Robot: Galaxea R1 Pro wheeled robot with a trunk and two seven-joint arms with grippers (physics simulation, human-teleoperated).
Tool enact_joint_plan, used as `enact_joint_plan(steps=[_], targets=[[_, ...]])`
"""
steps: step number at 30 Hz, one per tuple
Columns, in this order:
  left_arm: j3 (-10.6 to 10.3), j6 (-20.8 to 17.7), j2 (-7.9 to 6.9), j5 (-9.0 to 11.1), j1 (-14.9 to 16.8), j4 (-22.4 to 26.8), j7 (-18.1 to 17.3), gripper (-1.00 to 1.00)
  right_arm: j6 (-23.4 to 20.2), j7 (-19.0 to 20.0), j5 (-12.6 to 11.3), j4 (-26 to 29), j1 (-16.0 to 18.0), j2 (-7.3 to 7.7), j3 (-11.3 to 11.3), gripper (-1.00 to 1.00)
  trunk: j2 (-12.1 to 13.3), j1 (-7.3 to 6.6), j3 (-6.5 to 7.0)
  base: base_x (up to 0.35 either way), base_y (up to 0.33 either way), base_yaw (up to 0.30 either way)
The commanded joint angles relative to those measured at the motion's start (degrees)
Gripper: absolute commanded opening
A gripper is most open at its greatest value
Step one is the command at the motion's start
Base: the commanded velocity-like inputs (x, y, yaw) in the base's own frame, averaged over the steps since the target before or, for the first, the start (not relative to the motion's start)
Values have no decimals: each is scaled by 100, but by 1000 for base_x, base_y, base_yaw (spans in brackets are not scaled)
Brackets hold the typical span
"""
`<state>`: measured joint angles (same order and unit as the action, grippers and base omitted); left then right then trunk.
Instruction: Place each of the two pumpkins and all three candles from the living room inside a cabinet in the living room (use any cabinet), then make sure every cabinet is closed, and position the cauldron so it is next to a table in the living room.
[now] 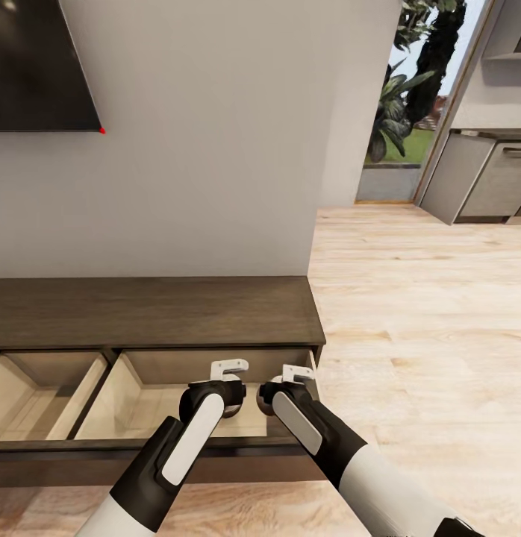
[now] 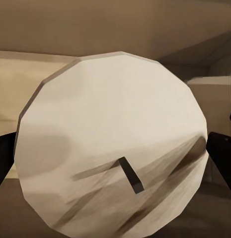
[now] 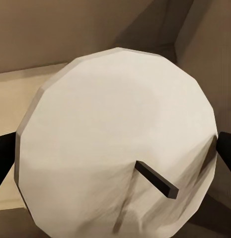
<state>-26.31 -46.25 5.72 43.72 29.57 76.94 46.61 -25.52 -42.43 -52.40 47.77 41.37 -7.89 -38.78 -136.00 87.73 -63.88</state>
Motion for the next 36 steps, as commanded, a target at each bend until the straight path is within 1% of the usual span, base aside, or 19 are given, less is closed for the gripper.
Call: enact_joint_plan(steps=[1,5,14,15,30,31,36], targets=[[-6,-7,-1,54,5,5,58,-100,-11,-33,-37,-52,16,1,-16,-100,-2,-1,-5,0,0,0],[-6,-9,-1,58,5,5,58,-100,-14,-29,-49,-258,106,-1,-11,-100,-2,-1,-5,0,0,0],[-6,-14,6,58,5,5,58,-100,-11,-20,-51,-303,124,-2,-15,-100,-2,-1,-5,0,0,0],[-6,-15,5,58,5,5,58,-100,-12,-20,-51,-303,125,-2,-15,100,-2,-1,-5,0,0,0],[-15,-9,8,58,5,14,58,-100,-12,-20,-42,-301,126,-2,-16,100,-2,-1,-5,0,0,0],[-15,-10,8,58,5,14,58,100,-14,-20,-42,-298,126,-2,-16,100,-2,-1,-5,0,0,0],[-21,-7,2,51,5,60,58,100,-12,-20,-42,-295,124,-2,-16,100,-2,-1,-5,0,0,0]])
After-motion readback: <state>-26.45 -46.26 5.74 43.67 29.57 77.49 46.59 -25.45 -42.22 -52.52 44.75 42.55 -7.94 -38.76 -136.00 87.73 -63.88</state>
